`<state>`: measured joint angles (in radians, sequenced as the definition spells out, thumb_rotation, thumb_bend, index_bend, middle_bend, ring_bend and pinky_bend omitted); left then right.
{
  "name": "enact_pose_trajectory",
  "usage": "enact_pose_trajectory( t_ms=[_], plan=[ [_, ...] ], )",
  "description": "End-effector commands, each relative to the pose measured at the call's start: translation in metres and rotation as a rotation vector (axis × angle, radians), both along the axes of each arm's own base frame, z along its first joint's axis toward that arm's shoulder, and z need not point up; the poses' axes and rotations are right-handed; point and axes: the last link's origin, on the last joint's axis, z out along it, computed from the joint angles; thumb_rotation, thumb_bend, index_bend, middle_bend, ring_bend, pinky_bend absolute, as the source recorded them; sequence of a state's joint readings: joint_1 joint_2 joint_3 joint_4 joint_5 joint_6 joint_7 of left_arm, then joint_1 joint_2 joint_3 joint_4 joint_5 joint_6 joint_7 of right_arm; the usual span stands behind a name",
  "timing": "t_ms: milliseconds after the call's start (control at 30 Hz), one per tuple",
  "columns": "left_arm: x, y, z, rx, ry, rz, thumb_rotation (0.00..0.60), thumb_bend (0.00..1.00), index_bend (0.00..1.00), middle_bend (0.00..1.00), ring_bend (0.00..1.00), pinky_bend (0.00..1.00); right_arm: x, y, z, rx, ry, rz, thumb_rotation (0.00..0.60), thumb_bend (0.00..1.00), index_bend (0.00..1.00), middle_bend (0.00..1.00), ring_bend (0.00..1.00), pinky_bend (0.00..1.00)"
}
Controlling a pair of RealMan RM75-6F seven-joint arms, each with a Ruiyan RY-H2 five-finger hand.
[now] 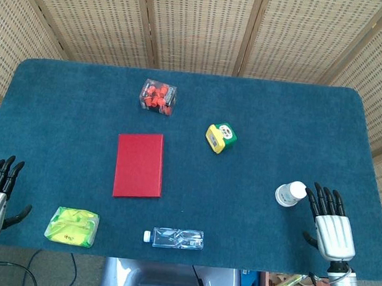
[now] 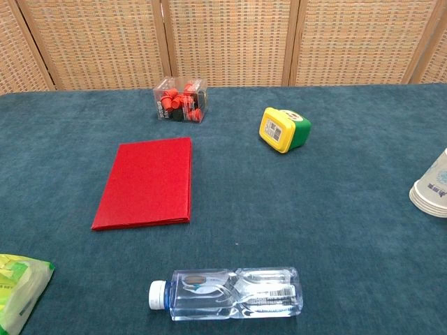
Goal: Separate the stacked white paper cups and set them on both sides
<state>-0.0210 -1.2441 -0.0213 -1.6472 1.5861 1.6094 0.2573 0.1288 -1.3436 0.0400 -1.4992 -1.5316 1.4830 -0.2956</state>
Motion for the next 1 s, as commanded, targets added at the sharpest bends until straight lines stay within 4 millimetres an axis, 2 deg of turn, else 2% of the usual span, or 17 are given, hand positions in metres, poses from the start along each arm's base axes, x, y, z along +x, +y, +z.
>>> enact_pose_trajectory(
  t_ms=[33,1000],
  plan=[
    [-0.0002,-0.0005,0.0004,0.0,-0.003,0.001,0.6,0.22,0.0,0.0,0.0,0.0,0.0001,0.0002,0.0,0.001,-0.002,0.001,0.6,0.08,0.02,0.0,0.0,0.1],
    [-0.0013,0.0011,0.0033,-0.01,-0.034,0.005,0.6,0.22,0.0,0.0,0.0,0.0,0.0029,-0.0003,-0.0037,0.036,-0.032,-0.008,0.6,0.08,0.02,0.0,0.0,0.1]
  ],
)
